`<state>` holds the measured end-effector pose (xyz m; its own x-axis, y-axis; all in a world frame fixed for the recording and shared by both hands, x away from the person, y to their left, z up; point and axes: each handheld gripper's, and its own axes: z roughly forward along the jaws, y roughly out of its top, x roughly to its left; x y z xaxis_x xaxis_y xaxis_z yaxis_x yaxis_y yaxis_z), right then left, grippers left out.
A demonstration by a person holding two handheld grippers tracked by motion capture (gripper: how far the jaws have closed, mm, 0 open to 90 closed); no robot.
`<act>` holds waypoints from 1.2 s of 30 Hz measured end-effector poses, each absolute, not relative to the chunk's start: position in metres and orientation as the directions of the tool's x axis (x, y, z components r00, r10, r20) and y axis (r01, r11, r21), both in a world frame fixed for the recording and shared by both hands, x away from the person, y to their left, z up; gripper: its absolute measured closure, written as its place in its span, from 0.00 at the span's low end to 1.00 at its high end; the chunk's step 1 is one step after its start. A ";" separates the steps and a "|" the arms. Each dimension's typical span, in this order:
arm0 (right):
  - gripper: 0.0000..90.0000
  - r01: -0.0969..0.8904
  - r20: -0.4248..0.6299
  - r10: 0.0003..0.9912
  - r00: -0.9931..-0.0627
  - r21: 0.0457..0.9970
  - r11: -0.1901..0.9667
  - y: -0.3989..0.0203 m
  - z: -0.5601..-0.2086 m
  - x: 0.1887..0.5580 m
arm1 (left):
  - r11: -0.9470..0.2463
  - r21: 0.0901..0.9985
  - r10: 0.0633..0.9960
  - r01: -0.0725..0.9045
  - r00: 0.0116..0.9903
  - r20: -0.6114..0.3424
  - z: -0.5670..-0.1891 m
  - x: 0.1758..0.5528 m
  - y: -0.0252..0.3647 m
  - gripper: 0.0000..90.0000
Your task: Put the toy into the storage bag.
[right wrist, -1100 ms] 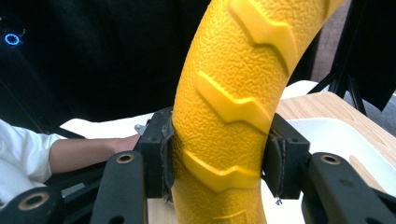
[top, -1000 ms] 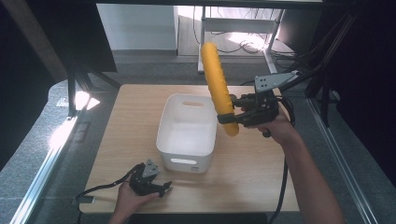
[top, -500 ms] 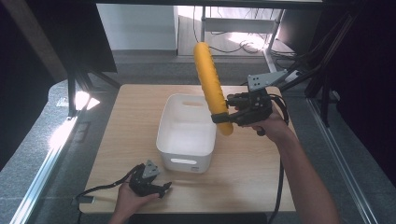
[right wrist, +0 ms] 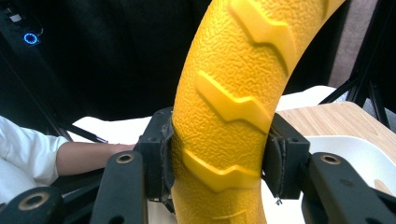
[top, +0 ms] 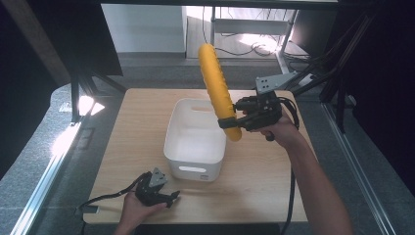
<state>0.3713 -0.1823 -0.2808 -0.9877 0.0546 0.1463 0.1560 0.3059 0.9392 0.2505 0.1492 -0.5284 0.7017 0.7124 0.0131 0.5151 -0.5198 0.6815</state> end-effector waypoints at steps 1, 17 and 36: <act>0.57 0.153 0.144 0.054 -0.988 0.939 0.306 -0.182 -0.280 0.371 | -0.520 0.682 0.712 0.515 0.702 0.013 -0.528 0.250 0.149 0.21; 0.57 0.124 0.113 0.053 -0.992 0.949 0.290 -0.181 -0.267 0.365 | -0.522 0.678 0.710 0.517 0.704 0.011 -0.528 0.251 0.149 0.21; 0.57 0.115 0.121 -0.001 -0.993 0.948 0.295 -0.156 -0.270 0.368 | -0.526 0.680 0.707 0.511 0.707 0.016 -0.527 0.251 0.150 0.21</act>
